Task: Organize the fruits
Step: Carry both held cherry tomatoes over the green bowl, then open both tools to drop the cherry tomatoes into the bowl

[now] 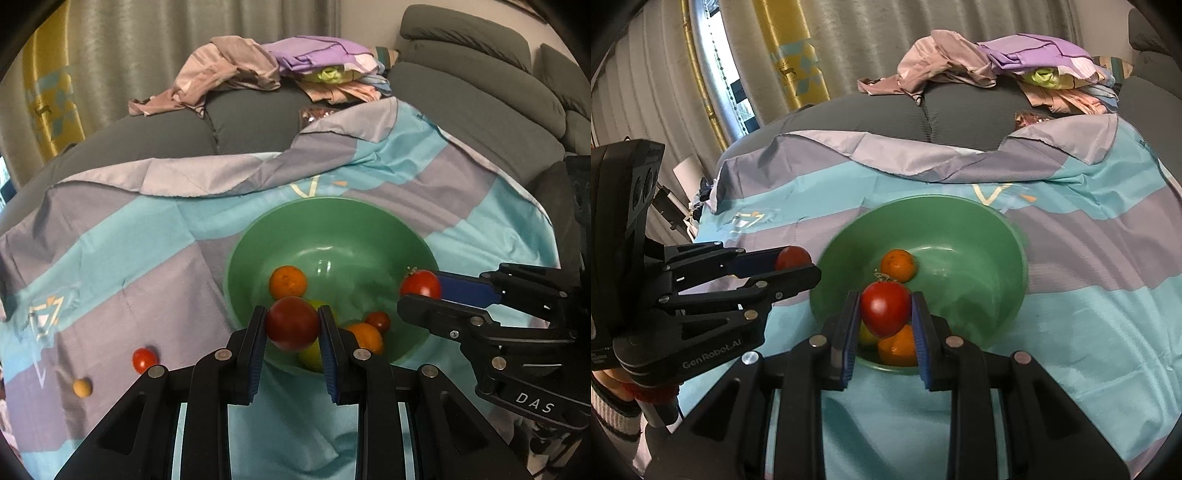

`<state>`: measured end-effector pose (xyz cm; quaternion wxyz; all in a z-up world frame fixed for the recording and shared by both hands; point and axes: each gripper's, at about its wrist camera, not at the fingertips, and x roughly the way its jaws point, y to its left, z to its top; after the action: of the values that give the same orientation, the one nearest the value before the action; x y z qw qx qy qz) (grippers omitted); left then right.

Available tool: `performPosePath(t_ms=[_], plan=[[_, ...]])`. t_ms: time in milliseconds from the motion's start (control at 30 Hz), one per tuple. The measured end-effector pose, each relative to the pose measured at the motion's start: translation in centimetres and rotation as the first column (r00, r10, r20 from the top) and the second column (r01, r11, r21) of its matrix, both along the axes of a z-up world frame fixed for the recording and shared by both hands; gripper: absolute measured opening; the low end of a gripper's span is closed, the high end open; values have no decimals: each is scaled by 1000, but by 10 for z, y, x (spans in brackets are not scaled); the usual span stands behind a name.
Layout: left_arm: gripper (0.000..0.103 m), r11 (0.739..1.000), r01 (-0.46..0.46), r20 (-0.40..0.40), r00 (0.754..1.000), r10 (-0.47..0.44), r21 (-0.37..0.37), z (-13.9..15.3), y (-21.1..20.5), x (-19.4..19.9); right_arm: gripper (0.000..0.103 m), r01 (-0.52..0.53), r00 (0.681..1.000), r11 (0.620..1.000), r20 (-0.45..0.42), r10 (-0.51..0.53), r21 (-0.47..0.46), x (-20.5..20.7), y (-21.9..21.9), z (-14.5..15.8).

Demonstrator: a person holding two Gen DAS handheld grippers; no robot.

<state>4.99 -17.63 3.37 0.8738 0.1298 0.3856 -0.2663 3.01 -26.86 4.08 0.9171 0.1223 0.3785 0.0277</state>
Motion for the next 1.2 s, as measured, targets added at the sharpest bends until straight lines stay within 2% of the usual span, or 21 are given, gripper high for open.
performPosePath(t_ms=[867,900,967,1100,1200], plan=[[28,997,13,-39,999,-9,82,-27,-30,19,29,48,998,999,-32,-49,-23,8,-18,-14],[30,996,13,-39,999,-10,87,-27,-31,19,29,51,998,998,-31,-52,-24,7,-18,-14],[45,995,8,-29,1000,-6,96,-27,-31,19,31,55,998,998,-30,-56,-24,7,-19,-14],[48,995,5,-24,1000,-3,95,-26,-30,18,37,65,997,998,-28,-66,-21,5,-20,-13],[56,995,-1,-12,1000,2,103,-24,-28,15,42,77,997,997,-25,-77,-27,1,-20,-11]])
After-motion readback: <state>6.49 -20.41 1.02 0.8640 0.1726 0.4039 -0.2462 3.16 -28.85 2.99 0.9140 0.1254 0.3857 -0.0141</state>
